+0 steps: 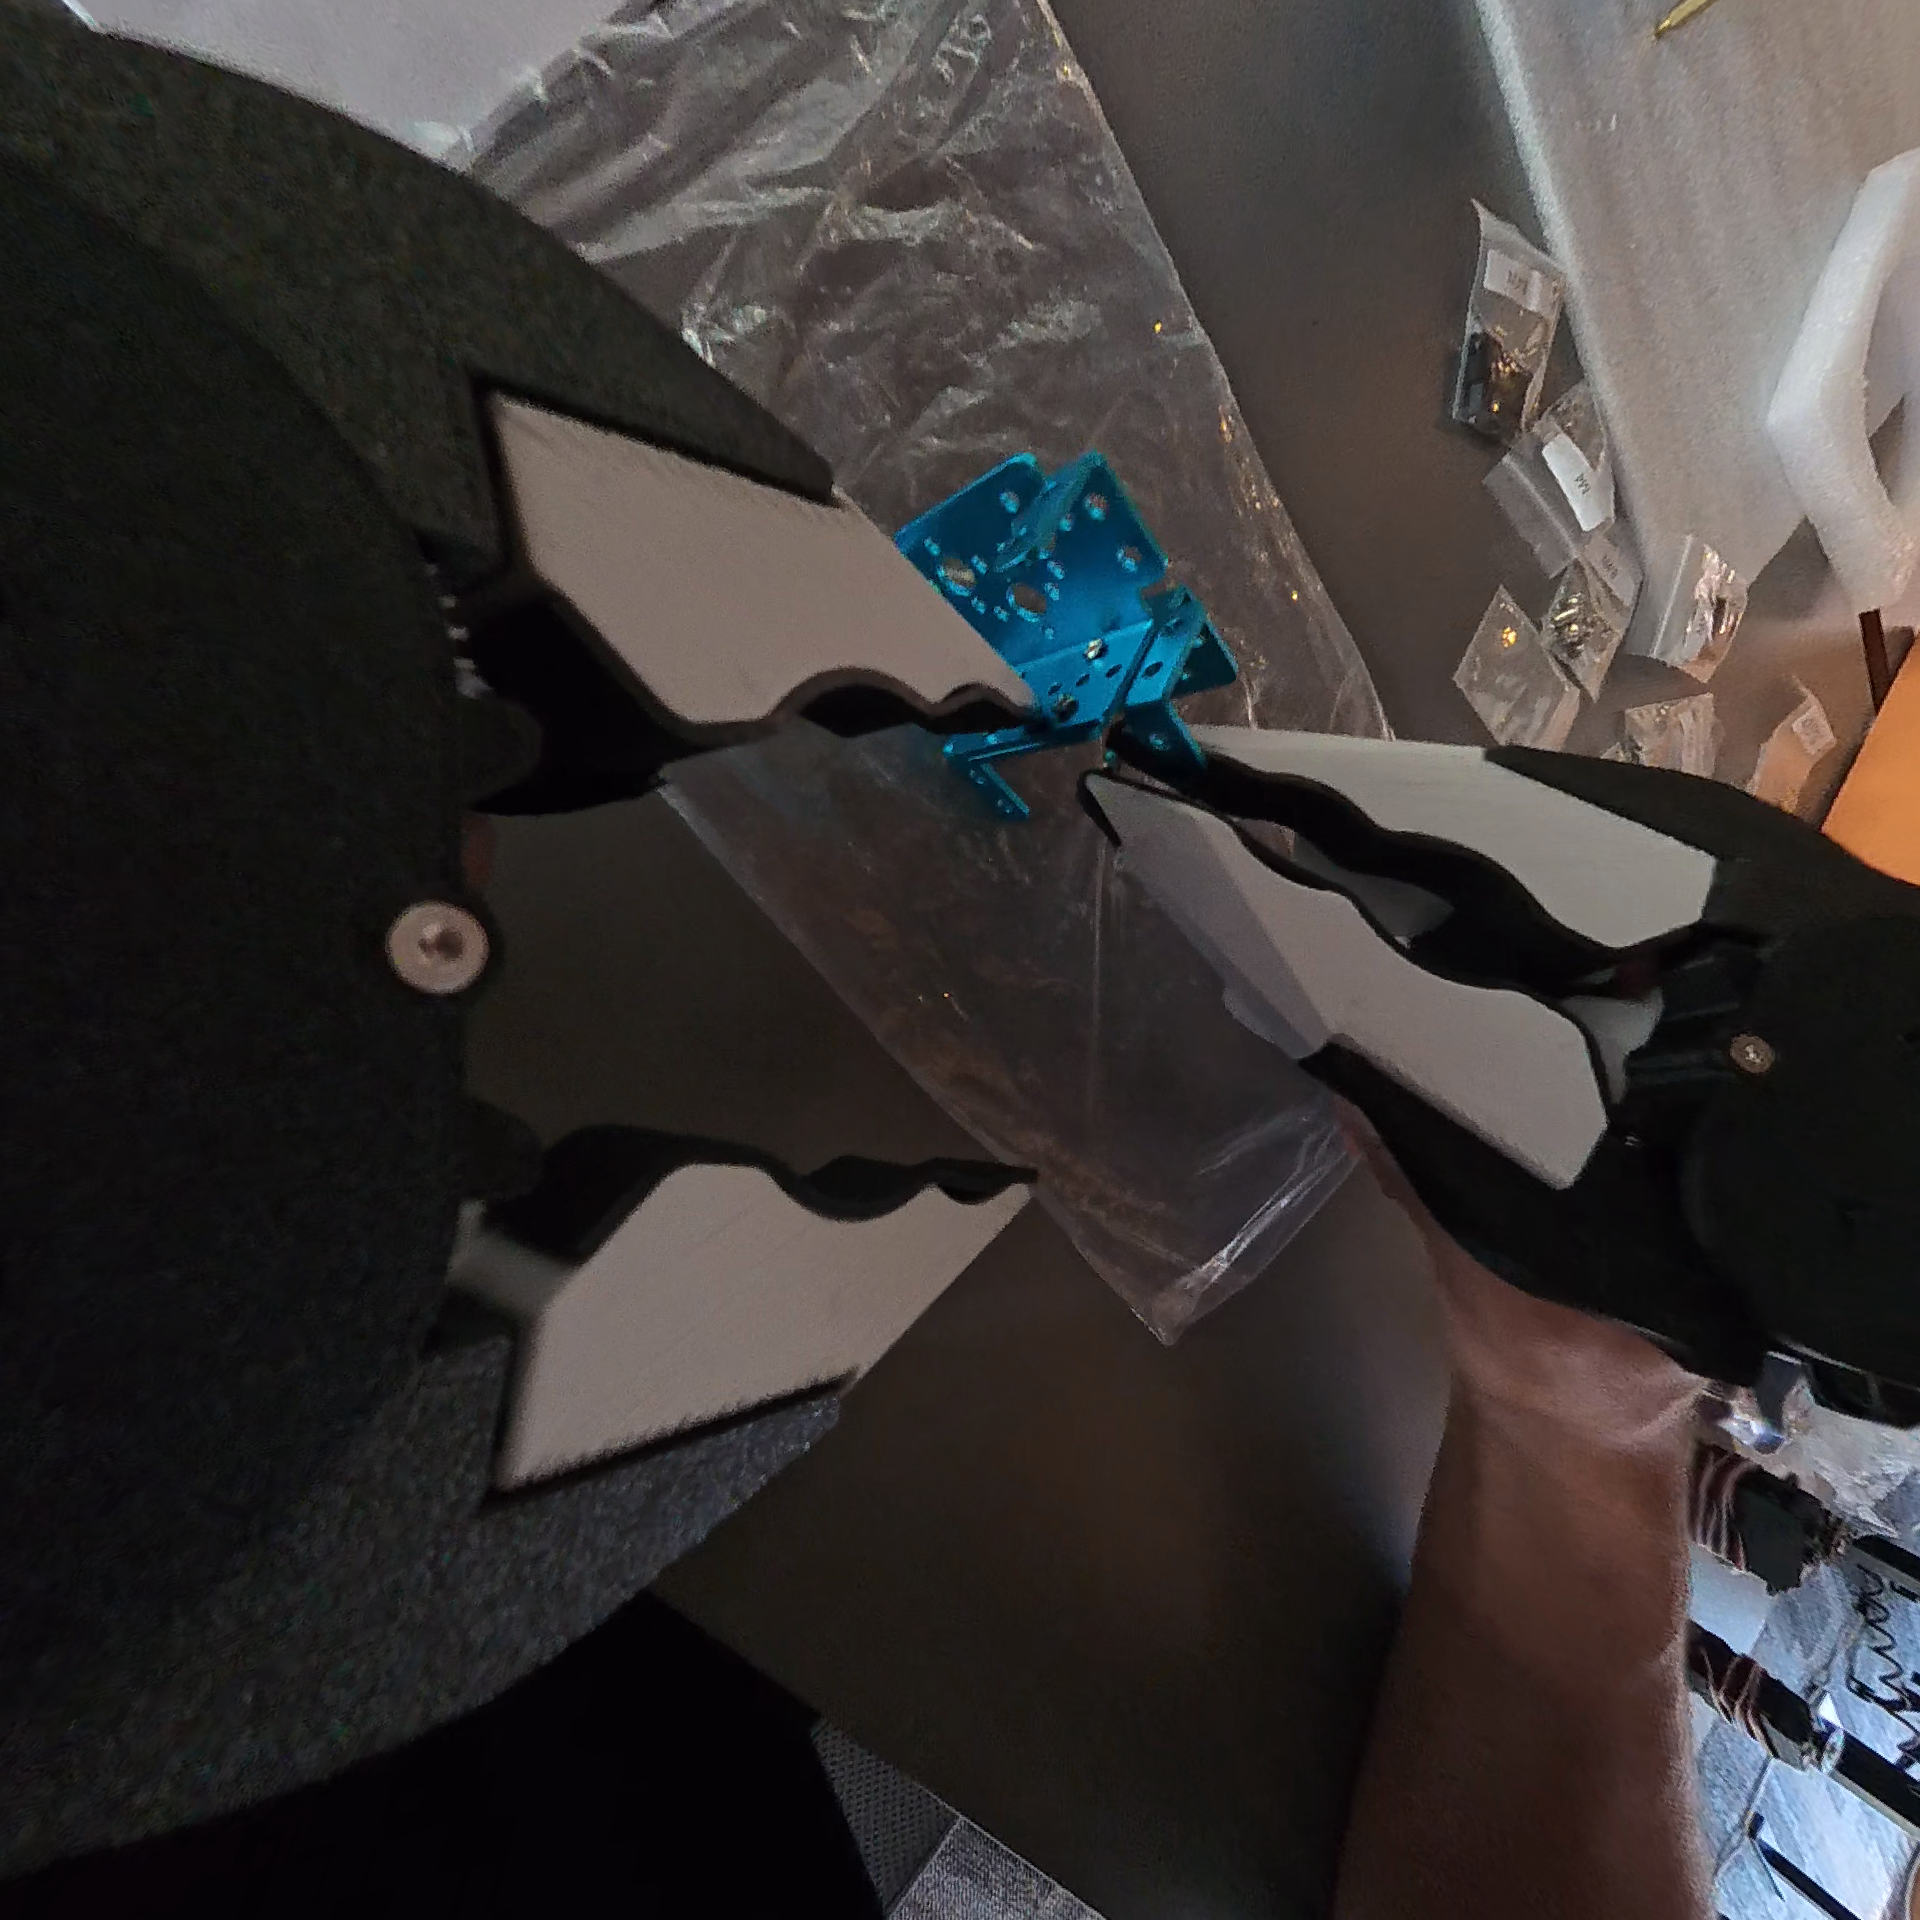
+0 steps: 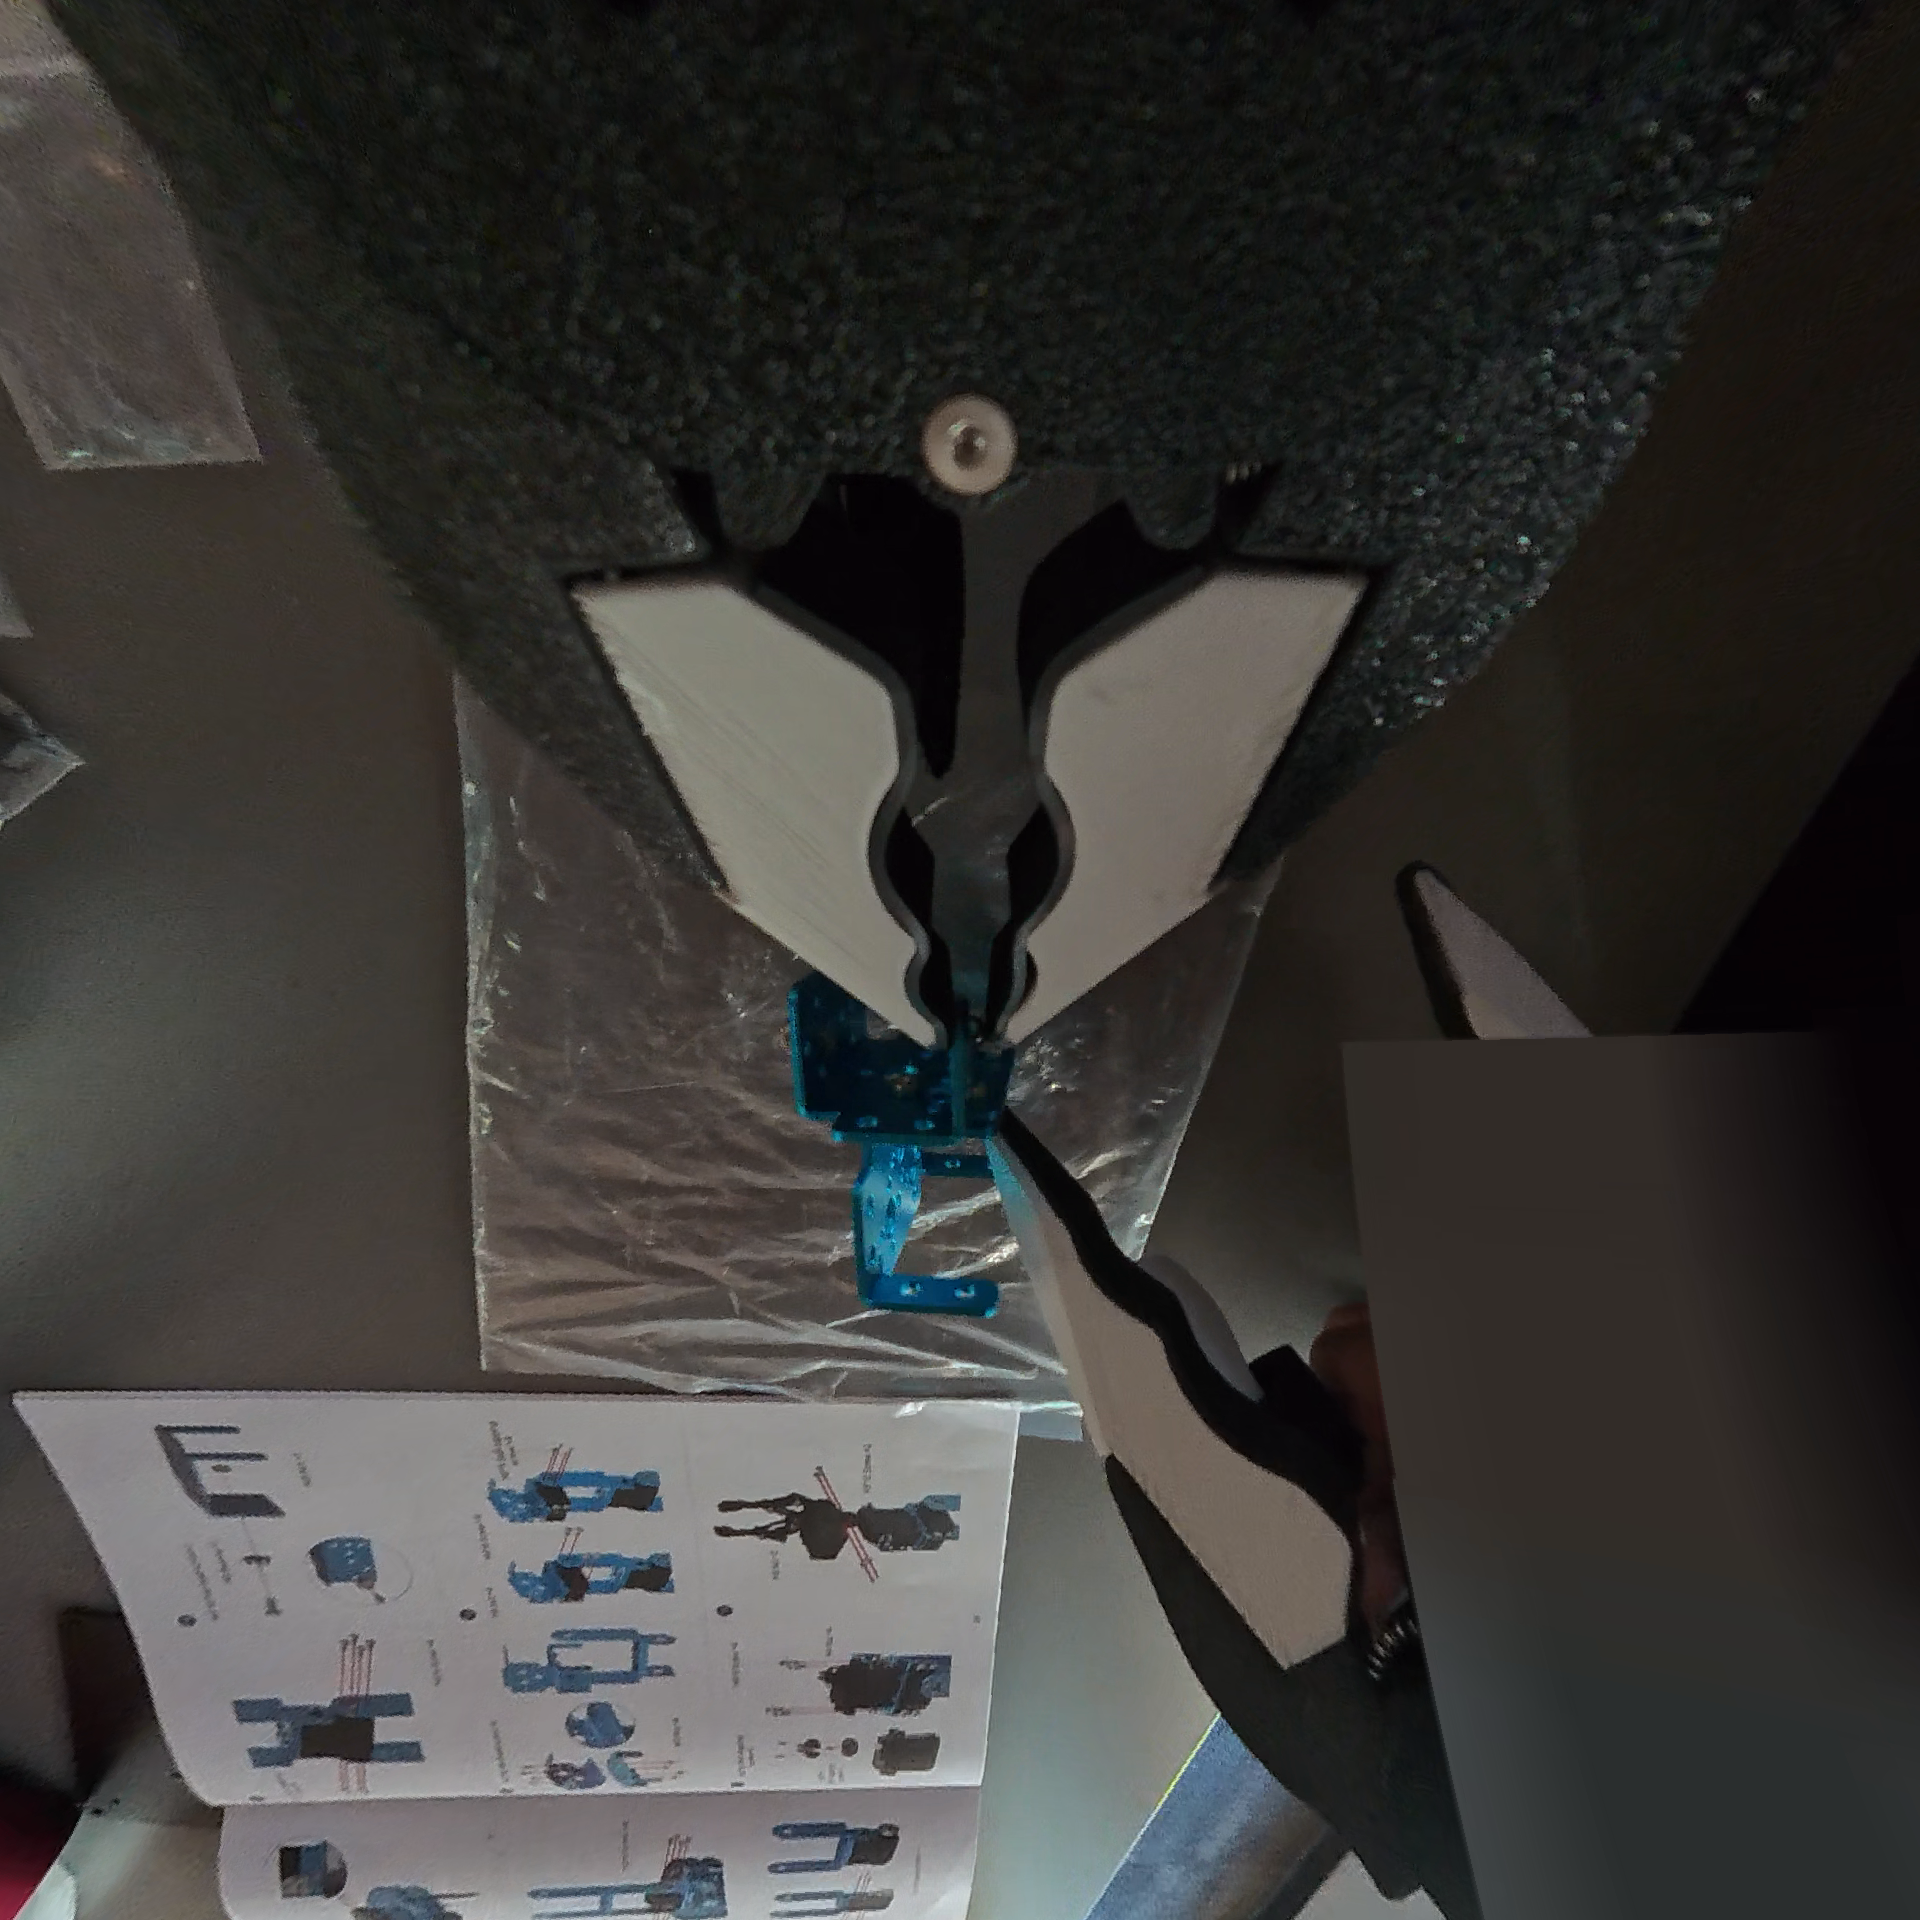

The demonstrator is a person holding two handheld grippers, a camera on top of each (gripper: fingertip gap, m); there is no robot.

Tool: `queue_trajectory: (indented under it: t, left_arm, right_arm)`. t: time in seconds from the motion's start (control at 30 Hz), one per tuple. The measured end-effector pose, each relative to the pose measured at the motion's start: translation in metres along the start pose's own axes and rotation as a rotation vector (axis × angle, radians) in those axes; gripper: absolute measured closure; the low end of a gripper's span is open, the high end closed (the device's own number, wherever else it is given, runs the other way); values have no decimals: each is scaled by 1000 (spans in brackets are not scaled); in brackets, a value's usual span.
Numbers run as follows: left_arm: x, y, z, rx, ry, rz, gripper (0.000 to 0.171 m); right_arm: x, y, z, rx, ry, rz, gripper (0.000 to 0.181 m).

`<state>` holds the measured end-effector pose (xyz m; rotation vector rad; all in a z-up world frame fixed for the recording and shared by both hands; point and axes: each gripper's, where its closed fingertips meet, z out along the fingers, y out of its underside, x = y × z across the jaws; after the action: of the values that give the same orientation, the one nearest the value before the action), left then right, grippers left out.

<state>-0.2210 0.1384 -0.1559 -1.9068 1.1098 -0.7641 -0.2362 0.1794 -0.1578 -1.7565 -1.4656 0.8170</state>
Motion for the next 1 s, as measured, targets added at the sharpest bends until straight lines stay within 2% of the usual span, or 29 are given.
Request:
queue_trajectory:
  t: [1.0]
  left_arm:
    - [2, 6, 1, -40, -5, 51, 88]
  right_arm:
    - [-3, -7, 1, 5, 5, -56, 176]
